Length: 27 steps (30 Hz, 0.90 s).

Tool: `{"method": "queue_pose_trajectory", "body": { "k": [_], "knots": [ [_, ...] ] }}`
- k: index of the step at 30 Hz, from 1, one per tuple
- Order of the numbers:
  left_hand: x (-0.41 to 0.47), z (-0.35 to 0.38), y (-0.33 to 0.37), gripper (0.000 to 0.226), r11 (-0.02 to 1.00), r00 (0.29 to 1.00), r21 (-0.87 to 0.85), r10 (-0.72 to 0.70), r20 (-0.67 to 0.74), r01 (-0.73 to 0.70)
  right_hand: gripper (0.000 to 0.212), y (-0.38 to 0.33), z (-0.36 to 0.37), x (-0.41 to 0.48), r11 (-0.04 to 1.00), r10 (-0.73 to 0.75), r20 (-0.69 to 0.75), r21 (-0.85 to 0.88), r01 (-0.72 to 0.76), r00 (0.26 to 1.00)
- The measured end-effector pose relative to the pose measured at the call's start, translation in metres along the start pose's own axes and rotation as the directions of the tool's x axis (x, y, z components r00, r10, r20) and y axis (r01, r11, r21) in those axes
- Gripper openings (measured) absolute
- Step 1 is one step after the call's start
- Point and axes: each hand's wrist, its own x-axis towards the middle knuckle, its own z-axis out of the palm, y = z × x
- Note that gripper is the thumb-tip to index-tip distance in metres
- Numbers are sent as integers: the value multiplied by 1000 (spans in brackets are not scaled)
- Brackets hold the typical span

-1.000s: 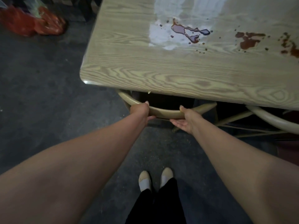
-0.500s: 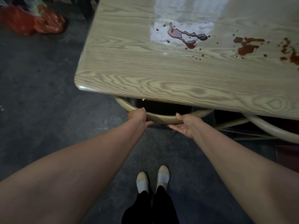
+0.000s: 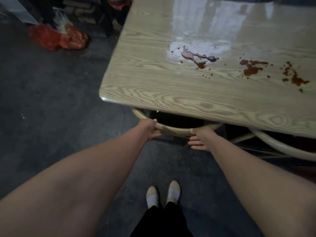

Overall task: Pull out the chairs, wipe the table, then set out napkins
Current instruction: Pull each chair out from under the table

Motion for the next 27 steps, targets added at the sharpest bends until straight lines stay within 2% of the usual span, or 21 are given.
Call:
{"method": "queue_pose_trajectory", "body": {
  "k": [4, 11, 15, 18, 24, 27],
  "knots": [
    [-36, -21, 6, 38, 999, 999, 25, 43, 15, -44, 35, -9, 5, -34, 992, -99, 15, -75, 100, 995],
    [-93, -65, 17, 34, 991, 993, 75, 112, 32, -114, 23, -33, 42, -77, 909, -156, 89, -377, 178, 984],
    [-104, -91, 24, 16, 977, 986, 135, 167, 10, -167, 19, -45, 66, -94, 847, -206, 157, -466, 256, 966],
    [-102, -116, 33, 11, 962, 978, 181, 211, -2, -207, 26, -62, 93, -101, 826, -194, 196, -495, 268, 961],
    [-82, -174, 67, 13, 921, 966, 297, 256, 26, -252, 22, -96, 158, -97, 813, -264, 199, -480, 329, 944],
    [-70, -207, 93, 12, 898, 964, 355, 261, 53, -262, 27, -116, 197, -92, 844, -279, 158, -431, 321, 947]
  ]
}}
